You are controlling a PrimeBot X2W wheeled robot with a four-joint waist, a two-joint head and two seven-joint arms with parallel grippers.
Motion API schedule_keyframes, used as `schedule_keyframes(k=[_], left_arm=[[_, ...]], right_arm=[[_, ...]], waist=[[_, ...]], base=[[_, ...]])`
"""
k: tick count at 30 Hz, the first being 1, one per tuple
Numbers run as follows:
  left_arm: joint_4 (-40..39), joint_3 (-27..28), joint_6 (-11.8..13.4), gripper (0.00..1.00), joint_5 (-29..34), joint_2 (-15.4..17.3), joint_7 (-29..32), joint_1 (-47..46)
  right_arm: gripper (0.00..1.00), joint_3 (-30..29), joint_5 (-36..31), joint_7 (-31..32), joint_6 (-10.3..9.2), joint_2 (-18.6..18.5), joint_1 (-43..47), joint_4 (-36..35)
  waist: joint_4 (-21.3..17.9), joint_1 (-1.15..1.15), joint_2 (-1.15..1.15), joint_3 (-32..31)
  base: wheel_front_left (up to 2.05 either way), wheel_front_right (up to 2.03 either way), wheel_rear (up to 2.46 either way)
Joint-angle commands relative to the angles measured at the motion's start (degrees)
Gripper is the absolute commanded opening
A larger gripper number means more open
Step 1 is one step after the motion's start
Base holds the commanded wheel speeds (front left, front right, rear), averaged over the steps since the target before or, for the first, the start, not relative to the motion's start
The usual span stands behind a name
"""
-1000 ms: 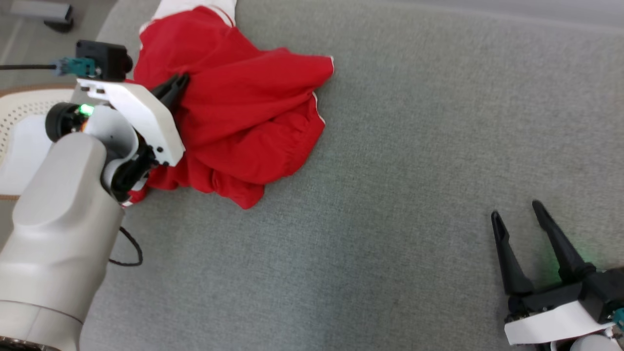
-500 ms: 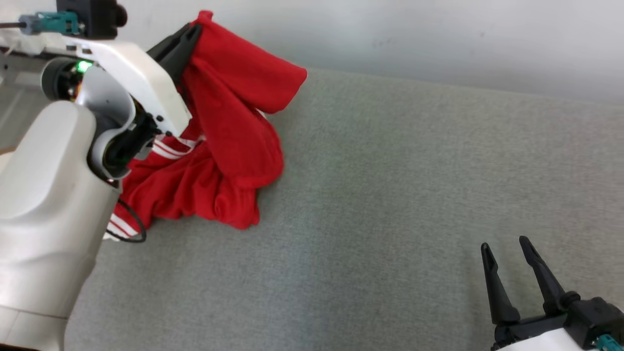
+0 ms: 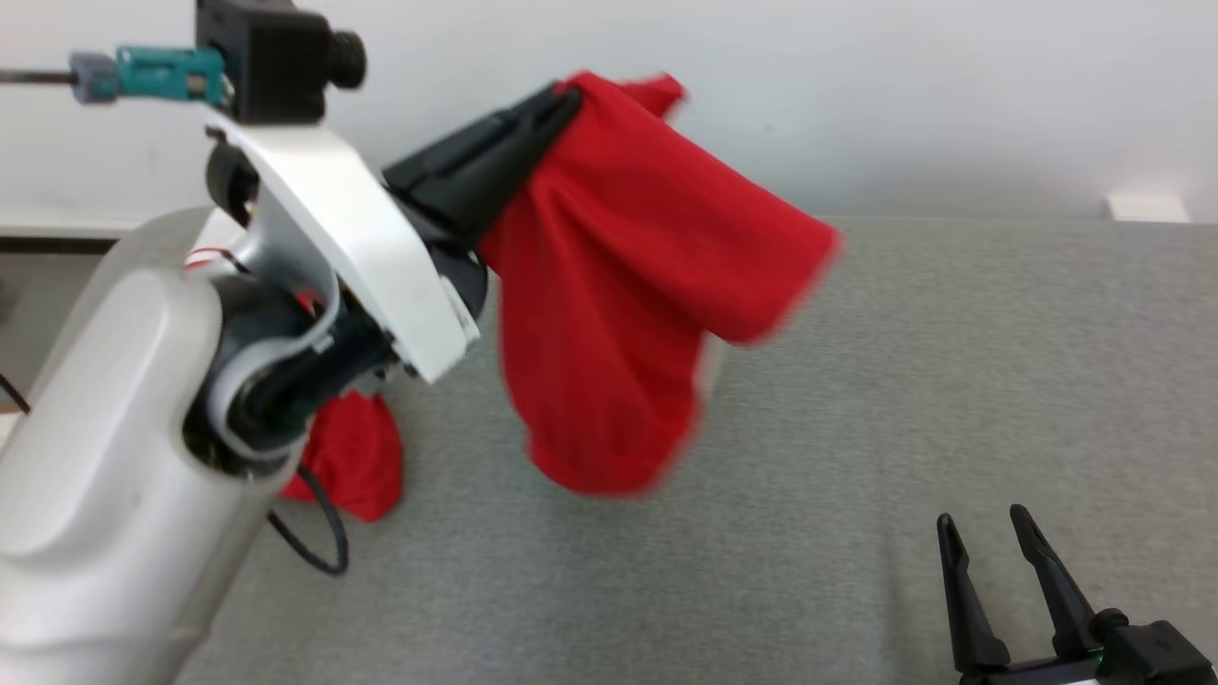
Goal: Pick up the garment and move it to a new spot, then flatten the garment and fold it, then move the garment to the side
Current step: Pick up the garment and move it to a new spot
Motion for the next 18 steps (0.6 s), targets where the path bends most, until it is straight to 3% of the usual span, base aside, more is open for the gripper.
schedule_keyframes(k=[1,5,9,13,18], left_arm=[[-1.6,0.1,0.6,0.00,-0.5,0.3,0.5,1.7],[-6.8,-2.2,1.7,0.00,-3.7,-0.6,3.2,5.9],[-6.1,-4.9,1.6,0.00,-7.2,-1.8,4.7,11.4],[1.0,-7.4,2.3,0.00,-6.9,-3.3,4.1,15.2],[16.0,-10.3,2.1,0.00,1.4,-5.6,-3.2,13.3]], right_arm=[[1.00,0.0,0.5,0.1,-0.16,0.0,0.6,-0.3],[1.00,0.0,0.4,0.0,-0.16,0.2,0.5,-0.3],[1.00,0.4,0.8,0.0,-0.16,0.5,-0.4,-0.1],[1.00,1.4,0.9,0.0,-0.16,0.8,-1.0,0.1],[1.00,1.8,1.0,0.0,-0.16,1.0,-1.6,0.2]], waist=[[-2.5,0.00,0.00,-0.6],[-5.8,0.00,0.00,-0.4],[-9.2,0.00,0.00,-0.1],[-12.1,0.00,0.00,0.6],[-14.7,0.00,0.00,1.6]], base=[[0.00,0.00,0.00],[0.00,0.00,0.00],[0.00,0.00,0.00],[0.00,0.00,0.00],[0.00,0.00,0.00]])
